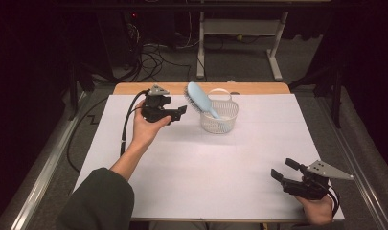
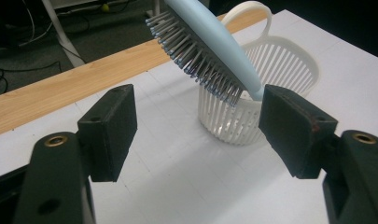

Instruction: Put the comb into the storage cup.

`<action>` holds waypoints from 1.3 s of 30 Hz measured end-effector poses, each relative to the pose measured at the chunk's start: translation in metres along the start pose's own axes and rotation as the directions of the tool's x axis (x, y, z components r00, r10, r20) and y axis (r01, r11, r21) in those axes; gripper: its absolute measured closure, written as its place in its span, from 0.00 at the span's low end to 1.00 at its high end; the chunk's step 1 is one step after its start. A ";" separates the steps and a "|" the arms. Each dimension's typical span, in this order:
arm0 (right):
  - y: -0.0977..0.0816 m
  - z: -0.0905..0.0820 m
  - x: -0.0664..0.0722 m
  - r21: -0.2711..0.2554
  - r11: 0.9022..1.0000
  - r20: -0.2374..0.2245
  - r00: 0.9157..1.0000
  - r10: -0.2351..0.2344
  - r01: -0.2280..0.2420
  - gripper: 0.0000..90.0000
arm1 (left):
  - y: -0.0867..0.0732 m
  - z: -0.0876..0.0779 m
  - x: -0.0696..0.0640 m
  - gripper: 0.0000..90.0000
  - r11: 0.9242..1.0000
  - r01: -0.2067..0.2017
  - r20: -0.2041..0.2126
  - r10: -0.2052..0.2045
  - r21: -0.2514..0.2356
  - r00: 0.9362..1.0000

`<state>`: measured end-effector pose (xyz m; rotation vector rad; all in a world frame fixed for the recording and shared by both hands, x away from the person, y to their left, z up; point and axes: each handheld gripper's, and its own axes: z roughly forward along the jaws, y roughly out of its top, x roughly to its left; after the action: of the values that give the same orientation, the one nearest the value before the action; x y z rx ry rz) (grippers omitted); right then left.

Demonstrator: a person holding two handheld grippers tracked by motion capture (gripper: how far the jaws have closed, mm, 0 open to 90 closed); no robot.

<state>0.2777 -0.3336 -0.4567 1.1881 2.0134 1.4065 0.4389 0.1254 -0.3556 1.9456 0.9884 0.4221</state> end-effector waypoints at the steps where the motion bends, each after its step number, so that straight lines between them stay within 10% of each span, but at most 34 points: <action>1: 0.000 0.000 0.000 0.000 1.000 0.000 1.000 -0.001 0.001 0.26 | 0.000 -0.001 0.000 0.32 1.000 -0.001 0.001 0.001 -0.001 1.000; 39: 0.000 0.000 0.001 0.001 1.000 0.002 1.000 -0.002 0.002 0.26 | -0.016 -0.023 -0.002 0.32 0.999 -0.022 -0.001 0.022 -0.028 1.000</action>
<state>0.2778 -0.3328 -0.4566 1.1874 2.0136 1.4036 0.4158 0.1411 -0.3565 1.9331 0.9574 0.4466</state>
